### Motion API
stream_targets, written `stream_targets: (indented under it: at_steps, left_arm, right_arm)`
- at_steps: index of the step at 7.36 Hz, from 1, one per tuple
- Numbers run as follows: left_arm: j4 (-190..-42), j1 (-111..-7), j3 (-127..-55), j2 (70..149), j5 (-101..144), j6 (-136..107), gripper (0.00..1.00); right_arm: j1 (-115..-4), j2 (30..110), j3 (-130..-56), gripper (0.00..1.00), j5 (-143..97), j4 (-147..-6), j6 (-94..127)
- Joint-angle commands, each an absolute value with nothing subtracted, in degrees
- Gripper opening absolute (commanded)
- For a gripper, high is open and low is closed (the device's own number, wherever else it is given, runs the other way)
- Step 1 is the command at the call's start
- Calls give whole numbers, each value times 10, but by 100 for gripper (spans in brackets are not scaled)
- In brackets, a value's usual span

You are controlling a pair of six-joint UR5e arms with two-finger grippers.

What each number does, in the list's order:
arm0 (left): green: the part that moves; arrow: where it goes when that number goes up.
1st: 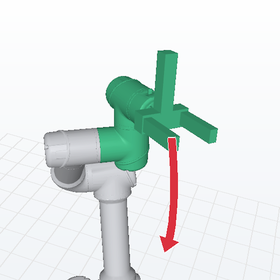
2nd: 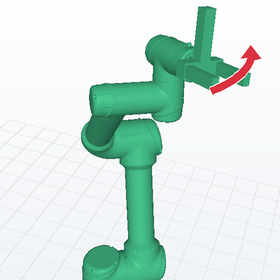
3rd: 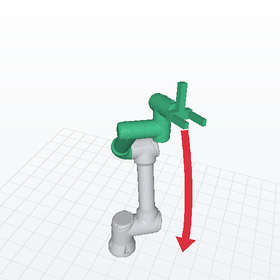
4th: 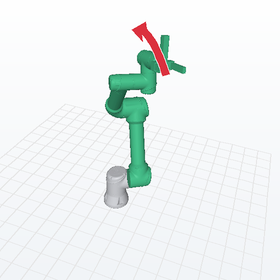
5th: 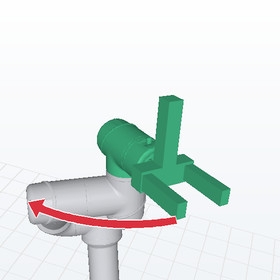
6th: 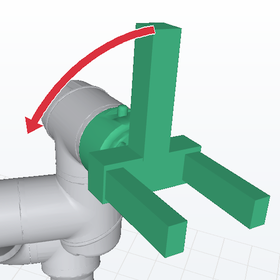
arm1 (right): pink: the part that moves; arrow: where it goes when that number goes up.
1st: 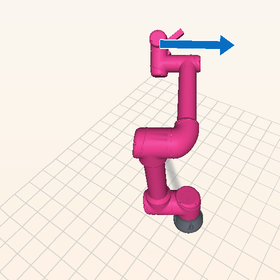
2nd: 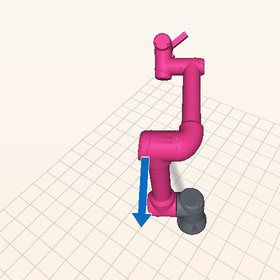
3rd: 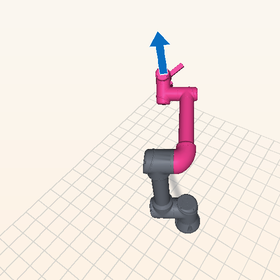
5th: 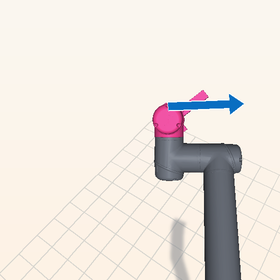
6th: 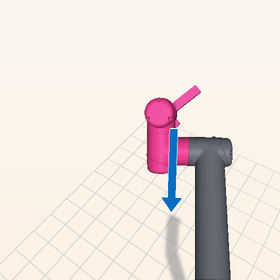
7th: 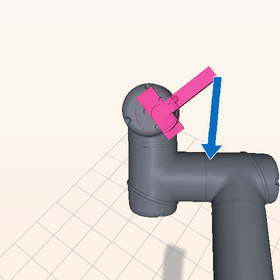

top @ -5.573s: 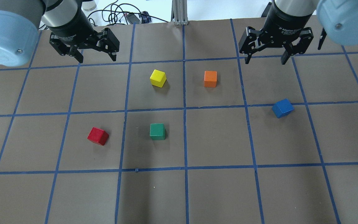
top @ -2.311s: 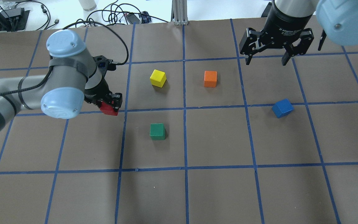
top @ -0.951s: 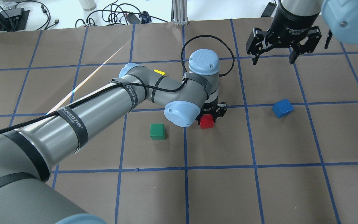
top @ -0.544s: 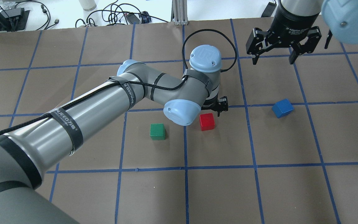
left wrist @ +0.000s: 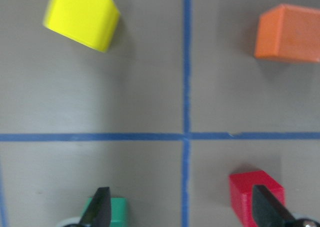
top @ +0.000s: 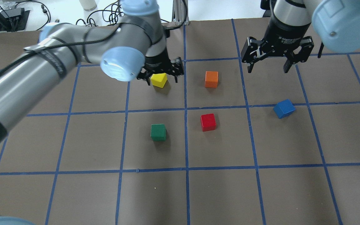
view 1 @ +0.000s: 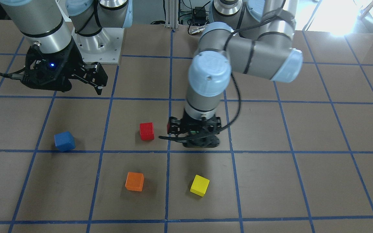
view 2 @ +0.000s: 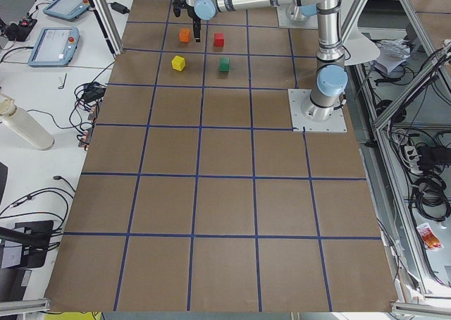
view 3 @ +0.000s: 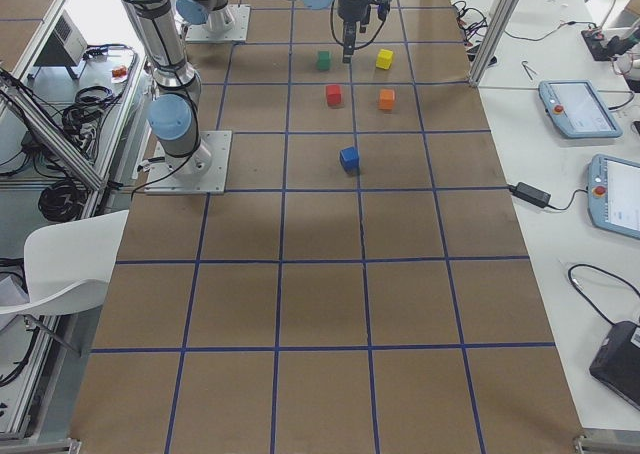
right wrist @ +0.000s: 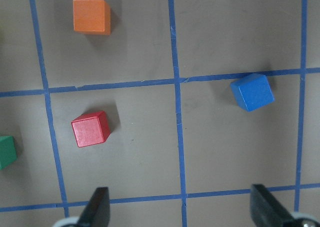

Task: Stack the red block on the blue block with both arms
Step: 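Retract the left arm while the right gripper moves toward the red cube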

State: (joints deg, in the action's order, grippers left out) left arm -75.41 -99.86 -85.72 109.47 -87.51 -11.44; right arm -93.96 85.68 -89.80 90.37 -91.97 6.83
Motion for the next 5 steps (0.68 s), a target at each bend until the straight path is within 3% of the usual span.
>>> stream_targets:
  at_steps: [1, 5]
  left_arm:
    - [-822, -911, -852, 1039, -900, -9, 100]
    - [-871, -888, -890, 960, -893, 19, 100]
  right_arm:
    - [-1019, 815, -943, 100, 904, -1023, 111]
    - [-1048, 758, -1033, 100, 902, -1200, 141]
